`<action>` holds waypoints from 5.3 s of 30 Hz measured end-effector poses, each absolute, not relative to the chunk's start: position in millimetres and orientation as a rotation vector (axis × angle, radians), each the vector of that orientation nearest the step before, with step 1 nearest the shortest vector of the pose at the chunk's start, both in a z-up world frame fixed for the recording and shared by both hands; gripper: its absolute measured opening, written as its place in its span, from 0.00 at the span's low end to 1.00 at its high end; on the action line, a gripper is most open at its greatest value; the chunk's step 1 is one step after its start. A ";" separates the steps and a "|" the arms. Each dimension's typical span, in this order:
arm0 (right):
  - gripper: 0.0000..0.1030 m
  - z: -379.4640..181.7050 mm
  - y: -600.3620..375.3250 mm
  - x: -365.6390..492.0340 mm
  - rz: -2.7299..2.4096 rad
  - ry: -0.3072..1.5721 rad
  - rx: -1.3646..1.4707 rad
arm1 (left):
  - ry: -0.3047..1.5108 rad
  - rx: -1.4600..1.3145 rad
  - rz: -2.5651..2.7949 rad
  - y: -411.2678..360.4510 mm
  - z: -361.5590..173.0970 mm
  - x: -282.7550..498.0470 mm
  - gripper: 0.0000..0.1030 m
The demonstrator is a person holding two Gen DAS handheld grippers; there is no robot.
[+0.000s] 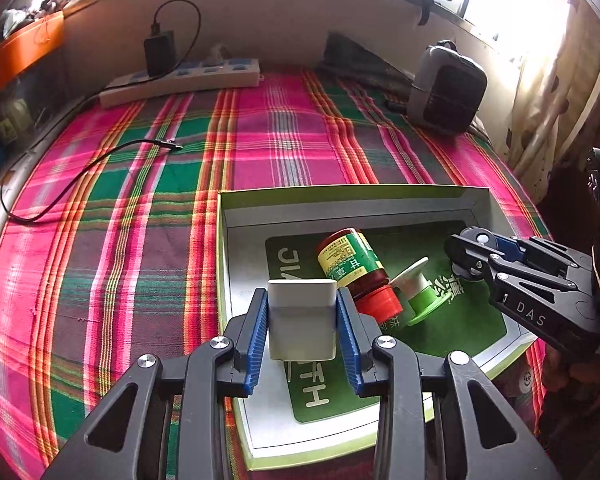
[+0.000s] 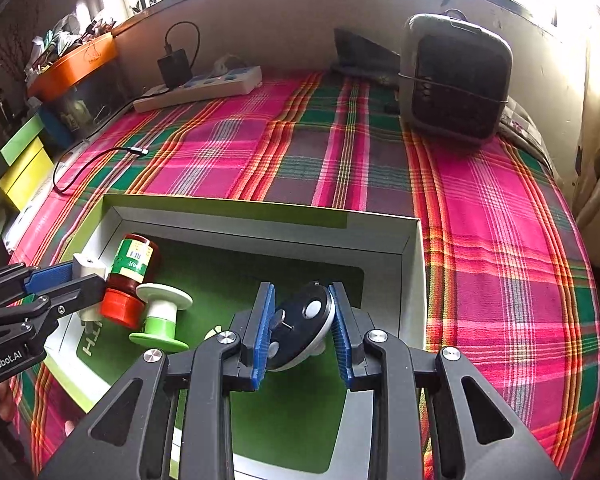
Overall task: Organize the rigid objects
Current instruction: 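Lift and carry the charger and disc over the tray with both grippers, then lower charger and disc into the tray and open both grippers, then withdraw both open grippers from the tray, then move left gripper over the pink clip while right gripper moves over the white round jar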
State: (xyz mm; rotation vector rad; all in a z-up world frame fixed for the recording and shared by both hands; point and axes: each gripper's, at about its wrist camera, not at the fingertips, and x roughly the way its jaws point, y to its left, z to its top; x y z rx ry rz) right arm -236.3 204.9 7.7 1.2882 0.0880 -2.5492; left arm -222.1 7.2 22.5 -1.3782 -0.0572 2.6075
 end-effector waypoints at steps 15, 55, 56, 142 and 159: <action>0.28 7.7 203.2 -238.0 -2.562 0.100 1.277 | -0.043 -1.380 2.615 7.4 22.5 -227.1 0.32; 0.45 30.2 205.4 -205.4 -2.620 0.042 1.151 | -0.105 -1.309 2.643 4.6 42.0 -194.6 0.47; 0.45 31.6 205.3 -202.3 -2.624 0.041 1.146 | -0.102 -1.300 2.651 4.4 44.1 -191.4 0.47; 0.46 0.9 247.5 -104.5 -2.680 0.047 1.303 | -0.134 -1.321 2.584 3.1 8.4 -80.7 0.57; 0.47 -0.2 242.5 -105.5 -2.688 0.095 1.312 | 0.063 -1.326 2.680 22.9 3.5 -104.1 0.57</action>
